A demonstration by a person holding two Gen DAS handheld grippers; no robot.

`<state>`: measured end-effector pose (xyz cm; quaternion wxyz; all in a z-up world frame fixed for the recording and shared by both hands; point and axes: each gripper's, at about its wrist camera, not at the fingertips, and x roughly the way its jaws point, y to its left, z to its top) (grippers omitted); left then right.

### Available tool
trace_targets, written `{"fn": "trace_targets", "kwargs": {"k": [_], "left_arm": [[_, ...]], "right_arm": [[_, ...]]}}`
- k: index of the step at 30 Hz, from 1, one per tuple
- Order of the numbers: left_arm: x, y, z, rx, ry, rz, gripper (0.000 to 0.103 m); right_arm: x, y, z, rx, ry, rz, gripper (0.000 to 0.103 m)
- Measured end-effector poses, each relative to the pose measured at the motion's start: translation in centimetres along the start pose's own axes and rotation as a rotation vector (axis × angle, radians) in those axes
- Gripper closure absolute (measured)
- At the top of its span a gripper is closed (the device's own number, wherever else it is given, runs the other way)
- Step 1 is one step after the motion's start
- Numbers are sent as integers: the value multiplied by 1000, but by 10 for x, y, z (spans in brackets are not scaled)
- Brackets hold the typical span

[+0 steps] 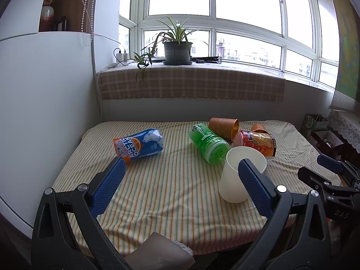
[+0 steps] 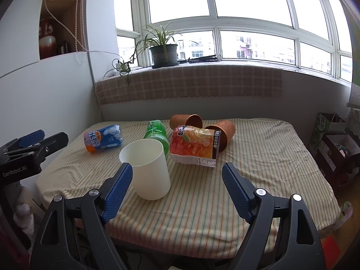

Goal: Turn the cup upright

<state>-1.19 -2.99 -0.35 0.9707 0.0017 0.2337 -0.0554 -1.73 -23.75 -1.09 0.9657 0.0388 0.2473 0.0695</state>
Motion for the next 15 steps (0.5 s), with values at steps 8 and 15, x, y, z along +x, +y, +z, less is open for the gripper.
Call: {"fn": "trace_targets", "kwargs": {"k": [8,15], "left_arm": [[0,0,0,0,1,-1,1],[0,1,1,0,1,-2,1]], "right_arm": [[1,-1,0,1,2,-3,21],[4,0,-1,2,10,2,21]]}}
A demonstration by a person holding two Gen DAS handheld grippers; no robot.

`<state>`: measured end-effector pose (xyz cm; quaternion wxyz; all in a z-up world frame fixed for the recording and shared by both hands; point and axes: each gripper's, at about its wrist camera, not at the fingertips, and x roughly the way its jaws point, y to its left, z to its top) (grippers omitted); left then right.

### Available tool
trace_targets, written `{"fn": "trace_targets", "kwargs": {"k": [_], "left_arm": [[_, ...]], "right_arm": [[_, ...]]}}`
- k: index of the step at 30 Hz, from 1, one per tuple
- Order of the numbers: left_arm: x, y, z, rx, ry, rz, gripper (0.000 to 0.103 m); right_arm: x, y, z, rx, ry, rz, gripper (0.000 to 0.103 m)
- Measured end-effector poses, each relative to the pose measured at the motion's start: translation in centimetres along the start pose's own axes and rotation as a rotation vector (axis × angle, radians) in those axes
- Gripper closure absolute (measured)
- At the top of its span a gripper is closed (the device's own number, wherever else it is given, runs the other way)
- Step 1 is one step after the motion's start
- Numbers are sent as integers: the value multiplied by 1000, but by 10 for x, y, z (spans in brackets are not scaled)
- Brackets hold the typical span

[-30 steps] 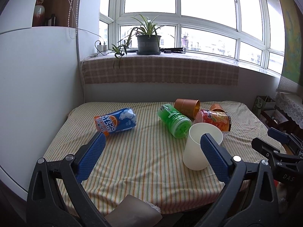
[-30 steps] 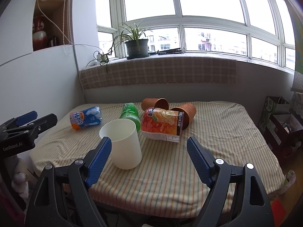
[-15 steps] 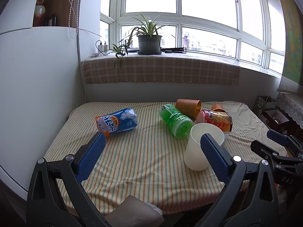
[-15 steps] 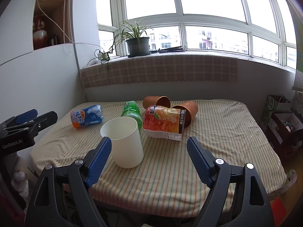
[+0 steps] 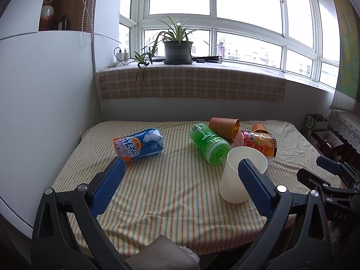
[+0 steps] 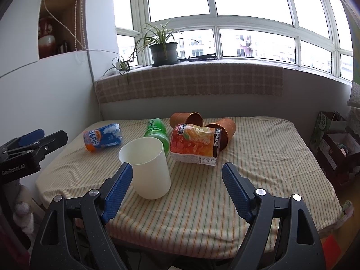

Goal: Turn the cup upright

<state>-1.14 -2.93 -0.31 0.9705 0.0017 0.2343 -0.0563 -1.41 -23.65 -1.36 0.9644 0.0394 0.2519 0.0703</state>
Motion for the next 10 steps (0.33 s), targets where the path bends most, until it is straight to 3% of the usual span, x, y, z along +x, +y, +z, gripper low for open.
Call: {"fn": "trace_targets", "kwargs": {"k": [10], "left_arm": [[-1,2,-1,2,-5,3,1]], "right_arm": [[4,1,-1,0,10,-2,21]]}}
